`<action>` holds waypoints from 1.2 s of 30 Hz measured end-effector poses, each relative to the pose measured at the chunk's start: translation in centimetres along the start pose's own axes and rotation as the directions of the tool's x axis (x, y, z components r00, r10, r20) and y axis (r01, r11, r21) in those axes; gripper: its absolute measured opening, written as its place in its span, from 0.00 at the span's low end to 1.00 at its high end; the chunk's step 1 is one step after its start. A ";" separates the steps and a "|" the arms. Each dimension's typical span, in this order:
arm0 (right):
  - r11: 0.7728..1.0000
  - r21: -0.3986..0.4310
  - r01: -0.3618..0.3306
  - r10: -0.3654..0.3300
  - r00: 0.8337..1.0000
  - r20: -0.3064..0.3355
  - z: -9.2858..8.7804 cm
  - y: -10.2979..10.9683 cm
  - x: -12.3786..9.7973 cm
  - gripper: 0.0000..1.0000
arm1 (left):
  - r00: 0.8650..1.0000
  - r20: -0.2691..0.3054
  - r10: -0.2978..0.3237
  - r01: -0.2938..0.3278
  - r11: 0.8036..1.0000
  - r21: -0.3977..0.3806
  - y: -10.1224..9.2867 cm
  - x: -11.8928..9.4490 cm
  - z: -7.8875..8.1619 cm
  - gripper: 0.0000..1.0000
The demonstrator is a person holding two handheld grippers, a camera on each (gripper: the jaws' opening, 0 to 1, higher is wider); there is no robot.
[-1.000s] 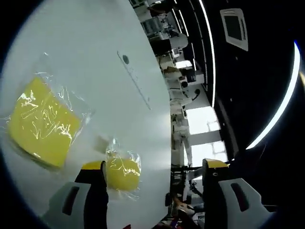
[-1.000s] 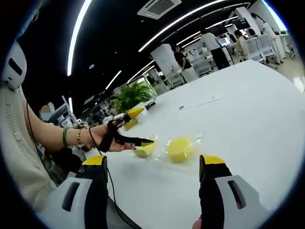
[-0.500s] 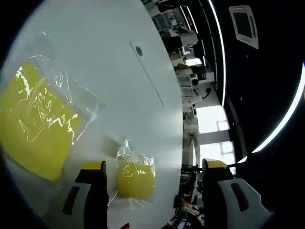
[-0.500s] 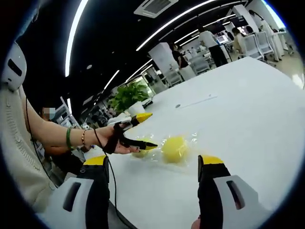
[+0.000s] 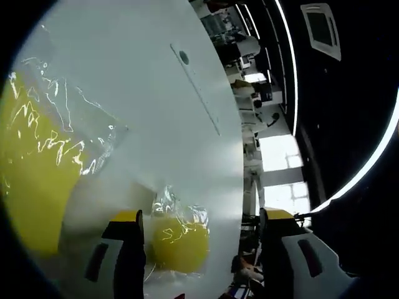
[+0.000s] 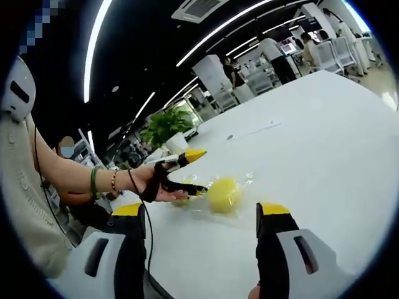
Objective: Compare the silicone blocks by pressing each to a similar depth, holding the contact briefly, and releasing to observe deformation and rebound differences across the visible hardness samples.
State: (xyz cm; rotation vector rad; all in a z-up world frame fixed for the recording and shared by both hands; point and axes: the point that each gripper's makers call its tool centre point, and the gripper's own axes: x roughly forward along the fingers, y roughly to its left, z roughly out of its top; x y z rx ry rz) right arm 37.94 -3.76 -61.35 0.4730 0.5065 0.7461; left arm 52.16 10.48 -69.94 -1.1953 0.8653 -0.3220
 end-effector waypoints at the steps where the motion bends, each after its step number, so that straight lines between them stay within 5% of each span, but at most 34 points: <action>1: 1.000 0.002 0.002 -0.002 1.000 -0.001 0.0 -0.2 0.0 0.67 | 1.000 0.004 0.000 0.000 1.000 -0.006 0.0 0.1 0.0 0.73; 7: 1.000 0.011 0.002 -0.002 1.000 -0.004 -0.3 -0.7 0.1 0.66 | 1.000 -0.019 0.022 -0.022 0.999 0.030 0.1 0.8 -0.5 0.65; 25: 0.999 0.037 0.021 -0.021 1.000 0.002 -0.9 -2.0 -0.4 0.61 | 0.983 -0.079 0.168 -0.161 0.983 0.093 3.2 2.6 -0.6 0.18; 36: 0.999 0.034 0.022 -0.022 1.000 0.015 -0.6 -2.2 -0.5 0.61 | 0.977 -0.133 0.164 -0.155 0.985 0.081 3.1 3.6 -1.6 0.09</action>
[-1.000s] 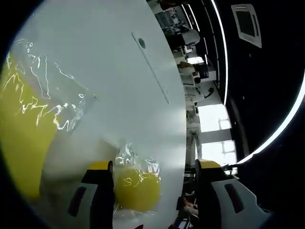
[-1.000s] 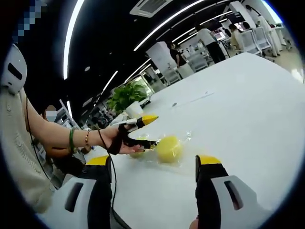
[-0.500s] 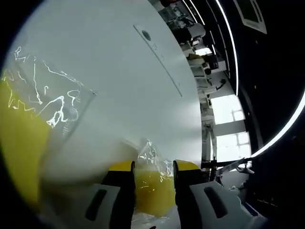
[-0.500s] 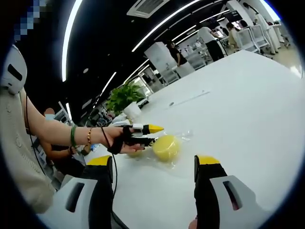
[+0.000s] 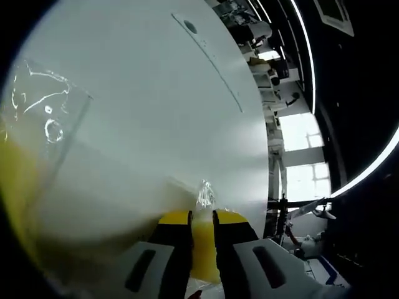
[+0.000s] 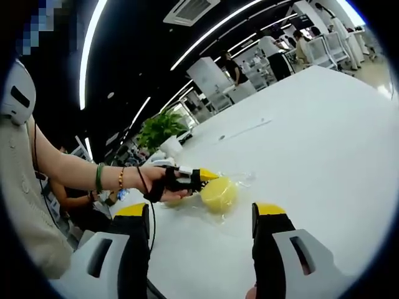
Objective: Compare the silicone blocks by pressing each to a similar depth, holding the contact briefly, and releasing to observe deformation and rebound differences across the visible hardness samples.
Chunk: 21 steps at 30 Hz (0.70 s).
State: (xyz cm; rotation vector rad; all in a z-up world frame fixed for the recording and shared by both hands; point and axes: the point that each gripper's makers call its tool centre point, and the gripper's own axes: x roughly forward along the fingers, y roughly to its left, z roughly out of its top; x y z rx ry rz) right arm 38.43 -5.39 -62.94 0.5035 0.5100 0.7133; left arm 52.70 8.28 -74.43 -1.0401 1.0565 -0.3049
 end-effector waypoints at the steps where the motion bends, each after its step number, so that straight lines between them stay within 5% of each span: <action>1: 1.000 -0.003 0.001 -0.001 1.000 -0.004 -0.1 0.0 0.0 0.61 | 1.000 0.000 0.002 -0.002 1.000 0.002 0.1 0.0 0.0 0.07; 8: 1.000 -0.003 -0.005 0.005 1.000 -0.016 -0.2 0.3 0.2 0.60 | 1.000 -0.013 -0.018 0.019 0.986 0.163 -0.7 -0.3 -0.3 0.00; 11: 1.000 -0.010 -0.008 0.008 1.000 -0.014 0.1 0.5 0.3 0.60 | 1.000 -0.008 -0.021 0.022 0.985 0.171 -1.2 -0.8 -0.7 0.00; 15: 1.000 -0.017 -0.008 0.007 1.000 -0.015 0.3 0.7 0.2 0.60 | 1.000 0.018 -0.018 0.011 0.956 0.294 -1.7 -1.4 -0.6 0.00; 17: 1.000 -0.021 -0.008 0.008 1.000 -0.016 0.4 0.8 0.1 0.60 | 0.998 0.044 -0.037 0.013 0.893 0.449 -2.7 -2.1 -0.4 0.00; 20: 1.000 -0.027 -0.010 0.009 1.000 -0.015 0.7 1.1 0.1 0.60 | 0.996 0.089 -0.021 -0.049 0.702 0.710 -3.8 -3.5 -0.1 0.00; 21: 1.000 -0.028 -0.011 0.011 1.000 -0.017 0.7 1.2 0.1 0.60 | 0.995 0.093 -0.029 -0.050 0.665 0.745 -4.2 -3.9 -0.3 0.00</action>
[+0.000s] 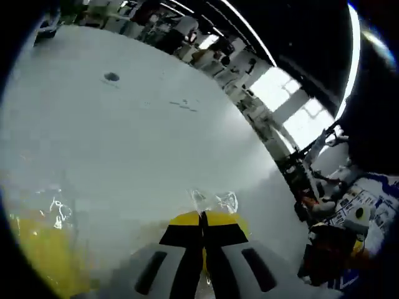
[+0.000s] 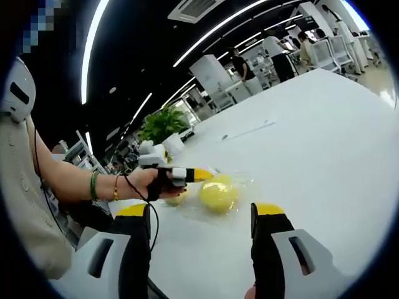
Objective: Compare the silicone blocks by pressing each to a similar depth, holding the contact briefly, and releasing to observe deformation and rebound differences across the visible hardness samples.
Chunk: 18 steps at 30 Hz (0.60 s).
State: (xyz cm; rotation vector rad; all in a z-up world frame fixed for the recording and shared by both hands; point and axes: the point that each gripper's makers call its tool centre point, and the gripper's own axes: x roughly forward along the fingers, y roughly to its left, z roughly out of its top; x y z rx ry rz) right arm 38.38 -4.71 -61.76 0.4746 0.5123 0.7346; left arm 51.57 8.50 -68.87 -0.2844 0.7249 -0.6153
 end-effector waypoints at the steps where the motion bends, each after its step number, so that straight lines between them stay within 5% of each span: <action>1: 1.000 -0.004 0.000 0.000 1.000 -0.002 0.1 0.1 0.1 0.60 | 1.000 0.004 -0.016 0.015 0.999 0.029 -0.6 -0.3 0.2 0.00; 4: 1.000 -0.022 -0.008 0.008 1.000 -0.007 0.4 0.7 0.4 0.60 | 1.000 0.000 0.007 -0.007 0.984 0.178 -0.9 -1.6 0.3 0.00; 12: 0.996 -0.071 -0.049 0.048 0.999 -0.012 1.3 3.2 1.0 0.60 | 0.998 0.056 0.007 -0.017 0.984 0.176 -1.9 -4.8 0.8 0.00; 14: 0.995 -0.086 -0.052 0.051 0.999 -0.016 1.5 3.6 0.9 0.60 | 0.997 0.073 -0.015 0.008 0.995 0.101 -2.6 -5.5 1.1 0.00; 18: 0.992 -0.108 -0.059 0.057 0.998 -0.018 1.8 4.6 0.7 0.60 | 0.995 0.097 -0.015 0.002 0.992 0.128 -3.3 -7.1 1.4 0.00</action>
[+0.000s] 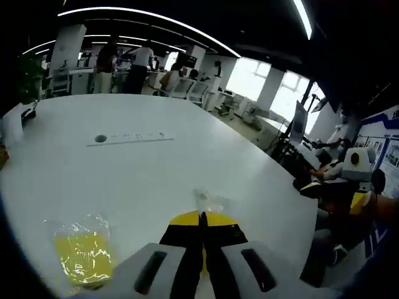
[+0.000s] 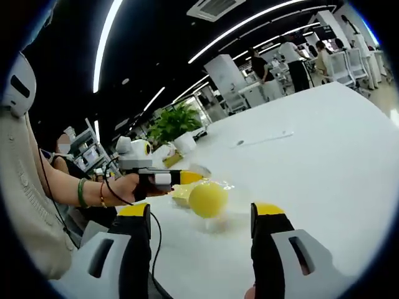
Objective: Compare the silicone blocks by pressing each to a similar depth, holding the contact briefly, and releasing to observe deformation and rebound differences across the visible hardness samples.
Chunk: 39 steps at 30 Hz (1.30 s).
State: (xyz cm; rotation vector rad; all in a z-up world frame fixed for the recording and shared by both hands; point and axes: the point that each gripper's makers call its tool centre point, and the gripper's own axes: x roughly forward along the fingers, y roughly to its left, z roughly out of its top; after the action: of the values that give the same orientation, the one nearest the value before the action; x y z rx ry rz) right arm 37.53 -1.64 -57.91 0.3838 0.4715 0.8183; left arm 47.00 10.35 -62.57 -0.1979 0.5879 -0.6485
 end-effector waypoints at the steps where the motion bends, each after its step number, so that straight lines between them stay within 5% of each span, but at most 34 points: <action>1: 1.000 -0.005 -0.002 0.002 1.000 0.001 0.1 0.2 -0.1 0.60 | 1.000 0.008 0.003 -0.003 1.000 0.006 -0.1 -0.3 0.2 0.00; 21: 0.986 -0.165 -0.030 0.033 0.999 0.015 2.6 6.2 -0.9 0.64 | 0.990 0.139 -0.029 0.012 0.992 0.125 -2.0 -8.4 5.1 0.00; 28: 0.971 -0.233 -0.051 0.046 0.999 -0.026 3.4 7.3 -0.4 0.67 | 0.986 0.153 -0.062 0.036 0.984 0.173 -2.3 -10.4 7.4 0.00; 39: 0.909 -0.397 -0.129 0.091 0.990 -0.112 7.4 8.7 1.5 0.70 | 0.974 0.169 -0.153 0.104 0.958 0.267 -4.2 -13.6 11.0 0.00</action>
State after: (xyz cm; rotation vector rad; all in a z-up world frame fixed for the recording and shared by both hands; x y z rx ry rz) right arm 37.19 3.91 -47.85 -0.0121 0.3551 1.0215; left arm 42.41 15.39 -45.98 -0.0531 0.3063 -0.8160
